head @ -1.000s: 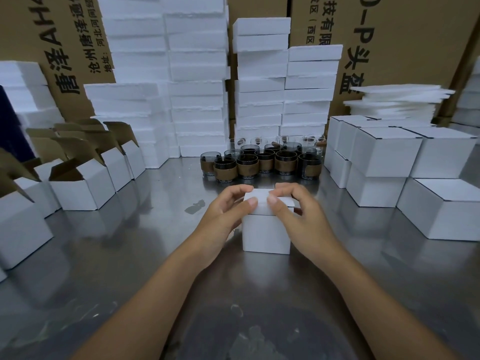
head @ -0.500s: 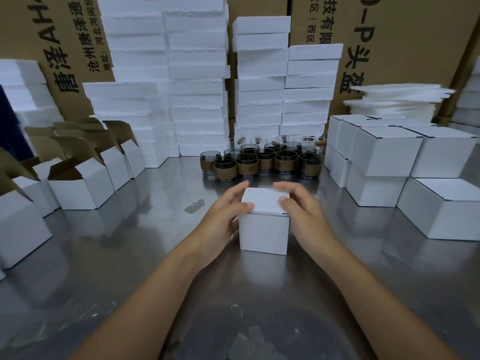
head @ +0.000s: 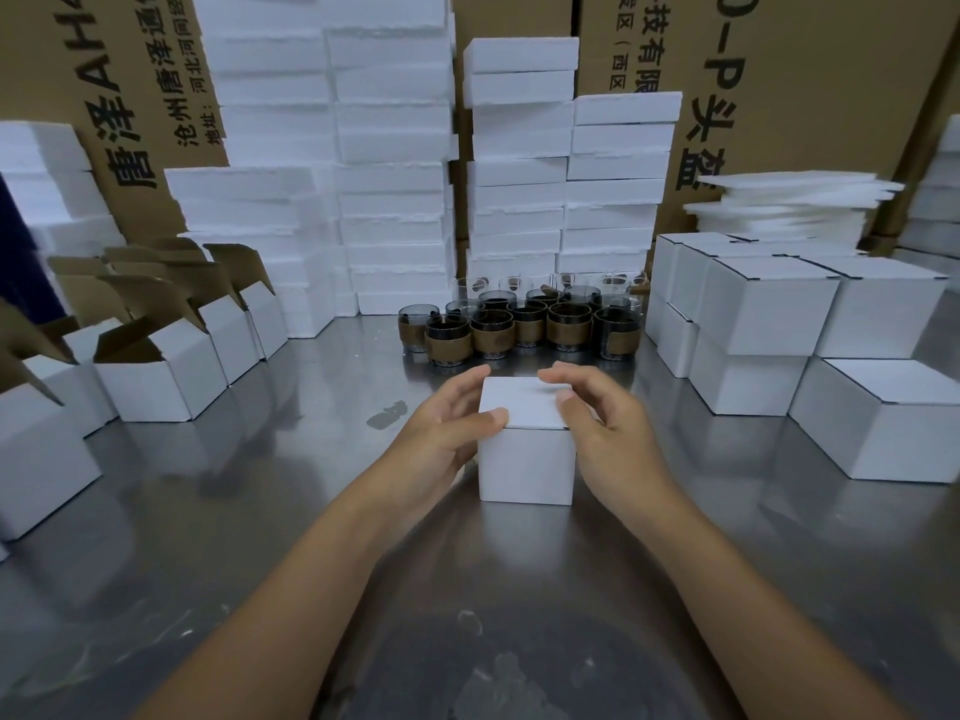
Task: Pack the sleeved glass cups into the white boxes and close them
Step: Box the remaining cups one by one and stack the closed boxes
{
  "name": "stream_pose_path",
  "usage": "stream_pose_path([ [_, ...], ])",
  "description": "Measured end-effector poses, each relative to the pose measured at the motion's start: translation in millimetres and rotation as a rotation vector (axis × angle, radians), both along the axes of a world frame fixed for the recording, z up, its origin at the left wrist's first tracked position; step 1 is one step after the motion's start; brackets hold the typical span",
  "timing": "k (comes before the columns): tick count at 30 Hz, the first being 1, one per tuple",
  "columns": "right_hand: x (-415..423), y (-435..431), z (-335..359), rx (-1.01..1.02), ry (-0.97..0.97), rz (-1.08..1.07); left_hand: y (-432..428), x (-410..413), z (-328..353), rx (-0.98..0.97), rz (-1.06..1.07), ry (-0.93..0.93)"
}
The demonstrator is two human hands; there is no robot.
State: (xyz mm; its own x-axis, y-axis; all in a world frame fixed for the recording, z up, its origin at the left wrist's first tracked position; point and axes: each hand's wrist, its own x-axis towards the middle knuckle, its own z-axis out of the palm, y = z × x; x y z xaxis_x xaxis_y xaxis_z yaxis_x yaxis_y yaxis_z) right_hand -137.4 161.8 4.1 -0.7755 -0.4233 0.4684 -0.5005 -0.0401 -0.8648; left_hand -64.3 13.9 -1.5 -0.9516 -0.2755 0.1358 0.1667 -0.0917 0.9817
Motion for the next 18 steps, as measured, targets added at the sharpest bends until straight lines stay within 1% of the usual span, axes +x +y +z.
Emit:
stream_pose_path([
  [2, 0, 0, -1, 0.045, 0.048, -0.055, 0, 2, 0, -0.023, -0.003, 0.004],
  [6, 3, 2, -4, 0.104, 0.221, -0.203, 1, 3, -1, -0.039, 0.010, 0.005],
  [8, 6, 2, -6, 0.161, 0.275, -0.198, 1, 2, -2, -0.039, 0.011, -0.003],
  [14, 12, 4, -8, 0.313, 0.259, -0.099, -1, -1, -5, 0.001, 0.027, 0.012],
  [18, 18, 3, -7, 0.415, 0.339, -0.176, 1, -2, -6, 0.012, 0.035, 0.023],
])
